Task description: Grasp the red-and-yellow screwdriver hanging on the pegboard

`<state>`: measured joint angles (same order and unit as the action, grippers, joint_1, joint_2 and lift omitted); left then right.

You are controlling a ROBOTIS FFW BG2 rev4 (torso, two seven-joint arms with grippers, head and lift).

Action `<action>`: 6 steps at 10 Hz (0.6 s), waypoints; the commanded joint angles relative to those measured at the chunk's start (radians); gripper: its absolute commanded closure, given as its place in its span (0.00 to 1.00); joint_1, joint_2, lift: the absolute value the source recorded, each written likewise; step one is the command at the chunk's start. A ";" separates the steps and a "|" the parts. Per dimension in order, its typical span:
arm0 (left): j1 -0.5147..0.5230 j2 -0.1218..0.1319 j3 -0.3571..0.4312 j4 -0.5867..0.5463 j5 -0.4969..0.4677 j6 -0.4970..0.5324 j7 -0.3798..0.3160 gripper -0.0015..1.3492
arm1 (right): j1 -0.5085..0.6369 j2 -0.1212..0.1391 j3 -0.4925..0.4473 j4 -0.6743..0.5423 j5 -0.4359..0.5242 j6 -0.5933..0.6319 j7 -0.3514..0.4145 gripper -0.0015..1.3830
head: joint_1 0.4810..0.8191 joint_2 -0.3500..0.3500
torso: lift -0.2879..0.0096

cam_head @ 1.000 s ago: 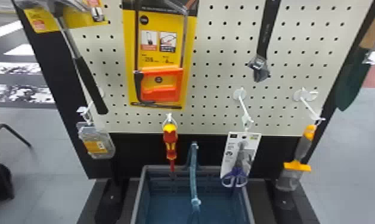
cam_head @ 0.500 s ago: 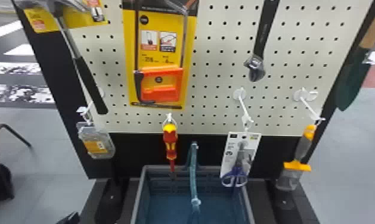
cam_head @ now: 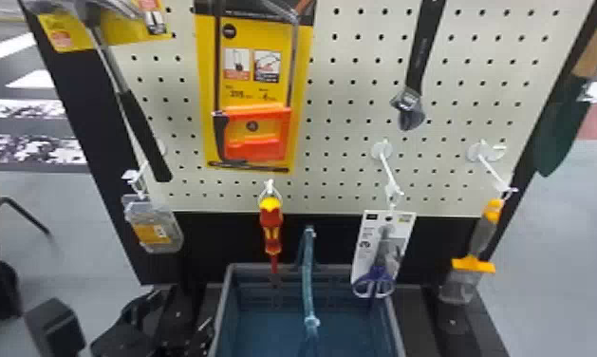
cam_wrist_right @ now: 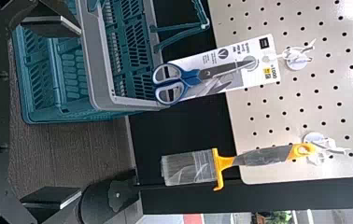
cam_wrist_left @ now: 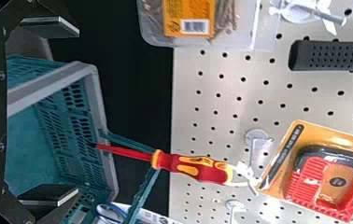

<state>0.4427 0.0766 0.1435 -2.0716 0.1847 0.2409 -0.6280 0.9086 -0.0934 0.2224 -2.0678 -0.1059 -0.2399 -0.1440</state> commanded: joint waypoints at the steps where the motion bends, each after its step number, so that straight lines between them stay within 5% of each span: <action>1: -0.071 0.000 -0.010 0.031 -0.007 0.020 -0.033 0.09 | -0.002 0.003 0.000 0.005 0.002 0.002 0.003 0.07 | 0.20 0.50 | 0.63; 6: -0.285 0.031 -0.091 0.178 -0.002 0.029 -0.147 0.09 | -0.010 0.008 0.000 0.010 0.005 0.013 0.020 0.07 | 0.20 0.50 | 0.63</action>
<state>0.1836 0.1029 0.0614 -1.9098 0.1833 0.2687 -0.7735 0.8996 -0.0860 0.2224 -2.0588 -0.1016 -0.2290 -0.1241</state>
